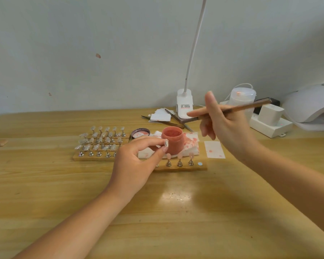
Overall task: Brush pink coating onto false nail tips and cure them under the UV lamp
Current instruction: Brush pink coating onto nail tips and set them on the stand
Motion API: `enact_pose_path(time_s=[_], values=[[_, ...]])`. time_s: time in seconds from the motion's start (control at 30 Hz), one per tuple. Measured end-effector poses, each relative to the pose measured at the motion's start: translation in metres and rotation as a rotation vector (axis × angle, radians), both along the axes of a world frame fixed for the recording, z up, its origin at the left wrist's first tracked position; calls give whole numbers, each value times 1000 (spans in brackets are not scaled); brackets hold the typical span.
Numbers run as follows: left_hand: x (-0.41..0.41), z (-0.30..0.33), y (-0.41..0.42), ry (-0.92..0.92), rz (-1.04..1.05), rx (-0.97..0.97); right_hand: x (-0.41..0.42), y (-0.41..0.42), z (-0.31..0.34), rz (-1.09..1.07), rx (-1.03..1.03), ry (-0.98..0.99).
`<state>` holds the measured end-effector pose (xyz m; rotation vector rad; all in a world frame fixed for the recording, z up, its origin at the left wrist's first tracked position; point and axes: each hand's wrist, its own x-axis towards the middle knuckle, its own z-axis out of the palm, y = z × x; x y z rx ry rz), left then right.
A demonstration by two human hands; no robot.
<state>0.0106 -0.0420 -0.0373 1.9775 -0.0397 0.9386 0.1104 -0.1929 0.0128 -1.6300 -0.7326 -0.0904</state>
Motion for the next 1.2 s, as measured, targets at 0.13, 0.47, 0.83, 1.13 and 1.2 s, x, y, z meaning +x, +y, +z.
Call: enact_pose_path(time_s=[0.13,0.47,0.83,1.13,1.2], values=[[1,0,2,32,12,-28,20,15,3,-43,-190,-35],[2,0,4,38,15,-32,29,42,-2,-177,-432,-262],[3,-1,5,38,17,-24,35,36,3,-249,-273,-228],[2,-1,5,29,10,-3,43,22,2,-254,-188,-124],[2,-1,5,32,12,-14,44,19,4,-256,-166,-129]])
